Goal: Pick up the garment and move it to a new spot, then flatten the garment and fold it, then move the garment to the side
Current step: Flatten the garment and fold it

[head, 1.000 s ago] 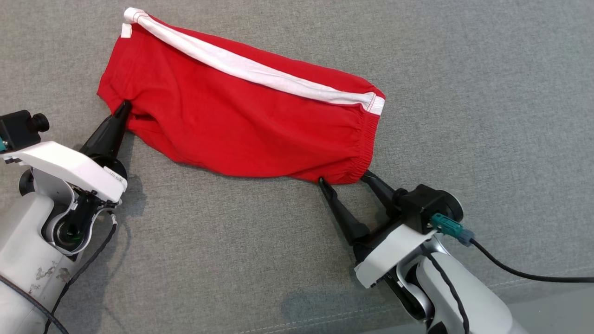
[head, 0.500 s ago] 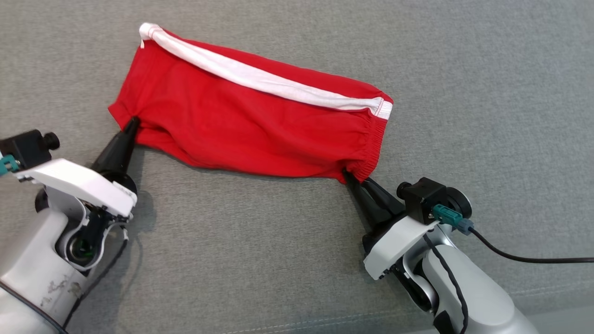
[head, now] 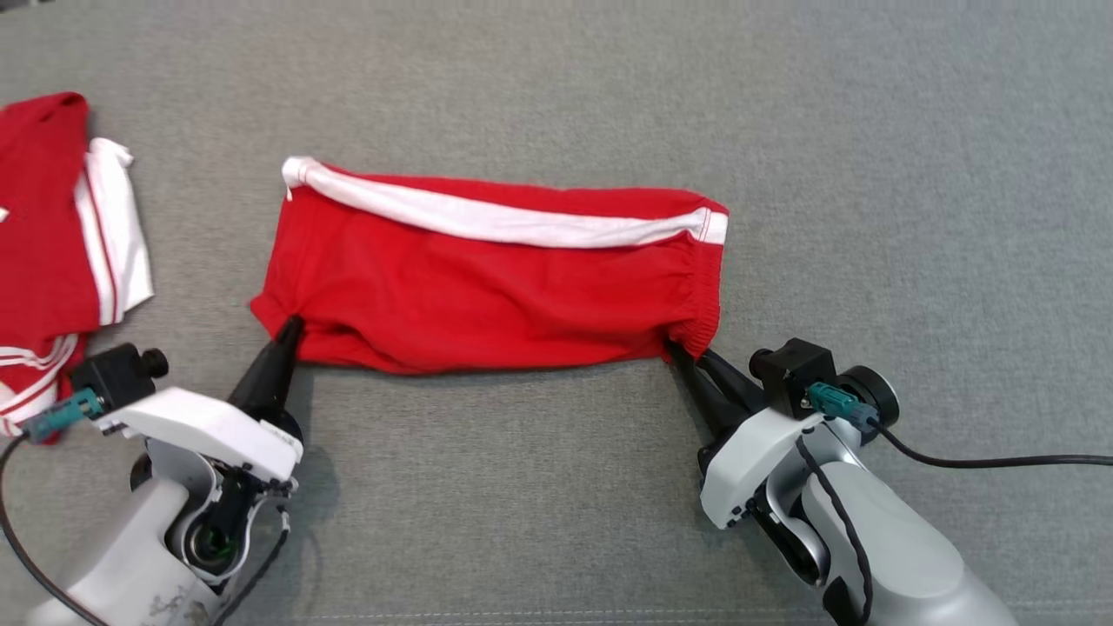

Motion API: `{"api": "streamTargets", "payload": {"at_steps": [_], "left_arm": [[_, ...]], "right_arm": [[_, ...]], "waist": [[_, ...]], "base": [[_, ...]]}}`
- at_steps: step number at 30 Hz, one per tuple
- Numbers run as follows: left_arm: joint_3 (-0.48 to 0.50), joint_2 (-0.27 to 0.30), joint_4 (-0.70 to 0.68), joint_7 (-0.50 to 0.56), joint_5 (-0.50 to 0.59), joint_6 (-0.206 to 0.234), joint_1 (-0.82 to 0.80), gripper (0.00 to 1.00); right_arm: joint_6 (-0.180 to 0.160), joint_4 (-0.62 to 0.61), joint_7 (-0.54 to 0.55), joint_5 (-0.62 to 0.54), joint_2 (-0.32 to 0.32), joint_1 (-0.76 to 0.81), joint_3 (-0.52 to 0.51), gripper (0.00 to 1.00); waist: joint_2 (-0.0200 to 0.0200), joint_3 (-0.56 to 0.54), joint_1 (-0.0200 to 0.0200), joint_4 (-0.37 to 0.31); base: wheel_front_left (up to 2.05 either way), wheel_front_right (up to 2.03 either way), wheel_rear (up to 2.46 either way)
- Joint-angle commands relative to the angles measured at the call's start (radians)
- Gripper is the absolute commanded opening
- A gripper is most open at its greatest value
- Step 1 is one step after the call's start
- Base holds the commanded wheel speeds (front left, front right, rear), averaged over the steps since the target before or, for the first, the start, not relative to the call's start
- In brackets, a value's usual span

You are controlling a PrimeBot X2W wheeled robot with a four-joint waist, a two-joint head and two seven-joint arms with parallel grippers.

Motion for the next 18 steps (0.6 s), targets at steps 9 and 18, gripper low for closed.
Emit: {"api": "streamTargets", "payload": {"at_steps": [9,18], "left_arm": [[0.005,-0.014,0.037,-0.03,-0.014,0.0,0.049,0.0],[-0.006,-0.043,0.094,-0.04,-0.004,0.0,0.065,0.0]], "right_arm": [[0.0,0.031,0.041,0.015,0.012,0.003,0.015,0.0],[0.0,0.021,0.051,0.028,0.012,0.03,0.009,0.0]], "waist": [[0.0,-0.085,0.0,0.047],[0.0,-0.127,0.0,0.028]], "base": [[0.0,0.0,0.0],[0.0,0.0,0.0]]}}
